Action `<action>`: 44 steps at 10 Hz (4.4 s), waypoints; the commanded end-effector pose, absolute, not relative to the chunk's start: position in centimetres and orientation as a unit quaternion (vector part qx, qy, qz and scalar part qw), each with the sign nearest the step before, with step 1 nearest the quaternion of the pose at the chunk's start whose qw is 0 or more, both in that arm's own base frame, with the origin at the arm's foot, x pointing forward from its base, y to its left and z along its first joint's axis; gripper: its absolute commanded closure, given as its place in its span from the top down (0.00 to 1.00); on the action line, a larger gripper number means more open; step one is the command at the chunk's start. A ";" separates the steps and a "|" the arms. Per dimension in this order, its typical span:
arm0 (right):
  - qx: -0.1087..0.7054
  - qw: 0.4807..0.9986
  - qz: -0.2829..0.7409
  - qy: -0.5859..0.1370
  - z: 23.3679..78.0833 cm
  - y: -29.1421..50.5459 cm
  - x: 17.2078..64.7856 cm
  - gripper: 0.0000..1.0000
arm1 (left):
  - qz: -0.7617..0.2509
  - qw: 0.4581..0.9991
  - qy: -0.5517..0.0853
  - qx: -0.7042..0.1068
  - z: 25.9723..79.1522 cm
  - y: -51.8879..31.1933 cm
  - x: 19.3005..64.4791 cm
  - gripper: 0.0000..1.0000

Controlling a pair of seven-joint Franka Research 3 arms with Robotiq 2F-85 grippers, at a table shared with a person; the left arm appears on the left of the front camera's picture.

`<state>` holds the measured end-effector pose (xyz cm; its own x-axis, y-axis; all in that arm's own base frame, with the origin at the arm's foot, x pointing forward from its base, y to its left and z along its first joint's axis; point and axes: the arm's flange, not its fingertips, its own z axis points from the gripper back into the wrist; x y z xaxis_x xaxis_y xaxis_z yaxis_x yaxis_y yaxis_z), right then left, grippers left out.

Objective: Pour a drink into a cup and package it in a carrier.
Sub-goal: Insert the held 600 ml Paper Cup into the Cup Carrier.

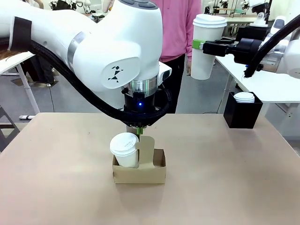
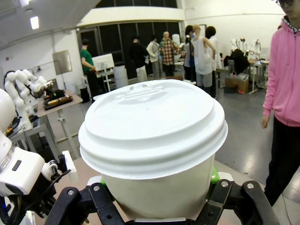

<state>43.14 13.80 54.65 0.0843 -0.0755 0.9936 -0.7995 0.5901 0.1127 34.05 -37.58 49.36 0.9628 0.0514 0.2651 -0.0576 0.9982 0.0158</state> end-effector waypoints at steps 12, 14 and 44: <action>0.487 0.583 0.462 -0.457 47.6 17.4 45.1 0.81 | -0.217 0.970 -0.090 -0.058 59.6 -24.1 33.3 1.00; 0.518 0.558 0.481 -0.436 44.7 18.7 44.0 0.81 | -0.273 0.952 -0.113 -0.076 59.2 -18.7 34.9 1.00; 0.651 0.404 0.561 -0.315 25.8 27.2 44.7 0.81 | -0.399 0.888 -0.209 -0.096 49.2 -2.5 38.5 1.00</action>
<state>44.42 26.73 25.97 0.2175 0.0377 0.9753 -0.8676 -0.4504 0.2109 38.48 -2.49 49.19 0.5990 -0.6673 0.4427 0.7461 0.6659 -0.0057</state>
